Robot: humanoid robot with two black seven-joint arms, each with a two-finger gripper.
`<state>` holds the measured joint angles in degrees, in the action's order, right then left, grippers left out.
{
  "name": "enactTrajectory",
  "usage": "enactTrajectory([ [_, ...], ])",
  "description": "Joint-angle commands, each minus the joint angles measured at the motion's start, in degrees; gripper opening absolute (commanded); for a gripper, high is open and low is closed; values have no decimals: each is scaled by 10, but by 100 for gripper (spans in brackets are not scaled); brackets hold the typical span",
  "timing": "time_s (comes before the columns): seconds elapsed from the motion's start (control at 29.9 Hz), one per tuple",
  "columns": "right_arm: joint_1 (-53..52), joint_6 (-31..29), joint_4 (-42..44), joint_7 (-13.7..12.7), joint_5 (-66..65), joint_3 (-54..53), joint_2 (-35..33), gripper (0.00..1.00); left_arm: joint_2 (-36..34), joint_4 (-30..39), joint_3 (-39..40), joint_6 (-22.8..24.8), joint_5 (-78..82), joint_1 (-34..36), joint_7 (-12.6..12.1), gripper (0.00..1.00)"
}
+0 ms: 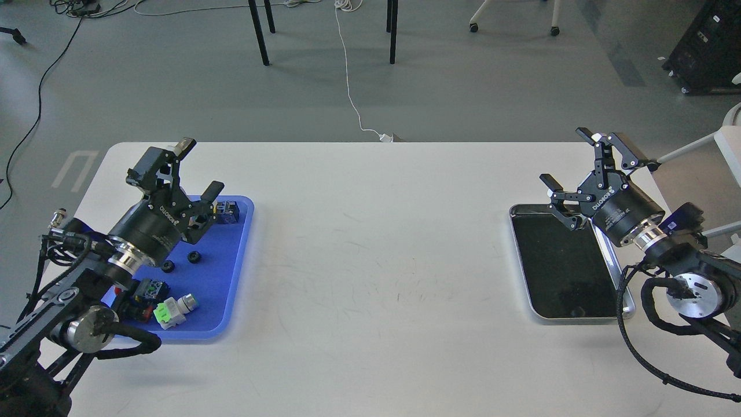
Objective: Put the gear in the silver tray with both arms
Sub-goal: 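Move the left gripper down over a small black gear in the blue tray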
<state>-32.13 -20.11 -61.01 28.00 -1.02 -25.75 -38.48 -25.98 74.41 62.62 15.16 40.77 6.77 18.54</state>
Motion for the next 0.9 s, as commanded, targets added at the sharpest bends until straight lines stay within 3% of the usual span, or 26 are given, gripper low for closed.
enactTrajectory([
  [0.0, 1, 4, 0, 0, 1, -1, 0, 99, 17, 6, 16, -12, 11, -13, 2, 98],
  [0.64, 1, 2, 1, 0, 1, -4, -1, 99, -5, 6, 21, -14, 3, -6, 3, 98],
  [0.67, -5, -3, 1, 0, -1, -2, -4, 99, -163, 20, -14, 65, 249, 77, 69, 98],
  [0.74, -5, -3, 1, 0, -1, -2, -3, 99, -187, 21, -46, 98, 354, 118, 74, 98],
  [0.8, -5, -3, 1, 0, -2, -1, -4, 99, -207, 24, -87, 121, 445, 161, 95, 97],
  [0.87, -5, -3, 1, 0, -2, -1, -4, 99, -237, 25, -136, 123, 523, 195, 95, 97],
])
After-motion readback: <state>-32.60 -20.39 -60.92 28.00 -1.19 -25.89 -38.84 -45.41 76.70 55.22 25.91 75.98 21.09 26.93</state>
